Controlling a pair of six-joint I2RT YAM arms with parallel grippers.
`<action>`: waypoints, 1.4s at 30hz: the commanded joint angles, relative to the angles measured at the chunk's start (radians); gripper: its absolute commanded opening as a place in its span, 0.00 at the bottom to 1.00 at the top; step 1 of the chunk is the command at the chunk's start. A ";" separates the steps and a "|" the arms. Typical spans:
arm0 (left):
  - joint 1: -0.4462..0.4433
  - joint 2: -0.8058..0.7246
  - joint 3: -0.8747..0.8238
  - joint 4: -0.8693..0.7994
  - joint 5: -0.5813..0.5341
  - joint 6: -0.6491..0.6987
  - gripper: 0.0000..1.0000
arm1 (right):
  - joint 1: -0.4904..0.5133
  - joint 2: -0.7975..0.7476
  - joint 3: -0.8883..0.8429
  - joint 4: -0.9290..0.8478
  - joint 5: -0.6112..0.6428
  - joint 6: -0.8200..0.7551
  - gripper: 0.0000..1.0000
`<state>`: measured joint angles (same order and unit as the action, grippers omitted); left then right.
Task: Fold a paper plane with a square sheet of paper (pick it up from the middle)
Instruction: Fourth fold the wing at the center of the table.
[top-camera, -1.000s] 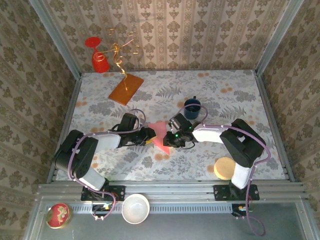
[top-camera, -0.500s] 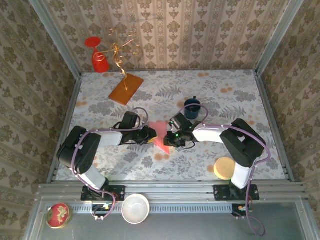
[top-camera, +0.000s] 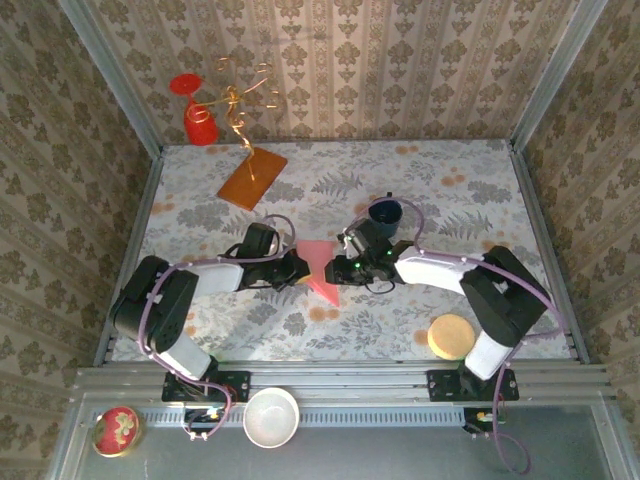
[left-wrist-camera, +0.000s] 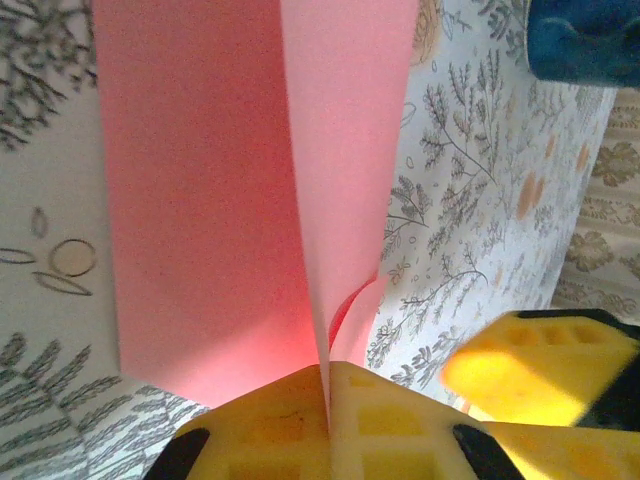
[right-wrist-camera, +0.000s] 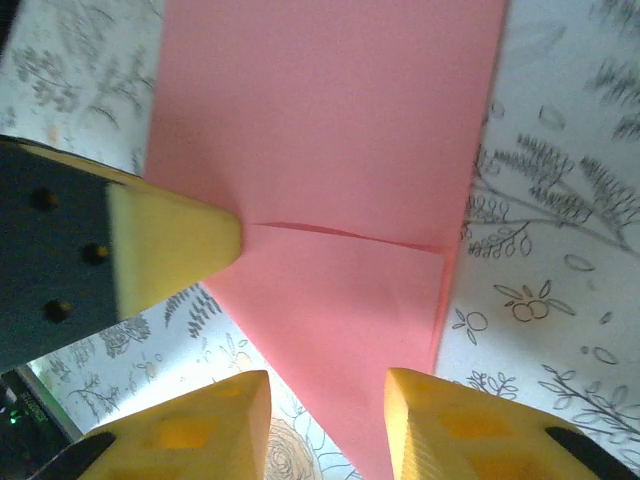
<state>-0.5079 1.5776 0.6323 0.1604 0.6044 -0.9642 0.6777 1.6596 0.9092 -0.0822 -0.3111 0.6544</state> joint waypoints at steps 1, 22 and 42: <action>0.009 -0.058 0.026 -0.060 -0.080 -0.012 0.04 | 0.007 -0.051 -0.022 0.005 0.113 -0.085 0.37; -0.018 -0.043 0.115 -0.246 -0.203 -0.142 0.04 | 0.223 0.085 0.079 -0.018 0.383 -0.262 0.37; -0.016 -0.050 0.129 -0.269 -0.185 -0.208 0.04 | 0.276 0.172 0.137 -0.033 0.510 -0.331 0.36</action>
<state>-0.5220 1.5261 0.7292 -0.0826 0.4179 -1.1412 0.9455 1.8153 1.0260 -0.0917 0.1410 0.3489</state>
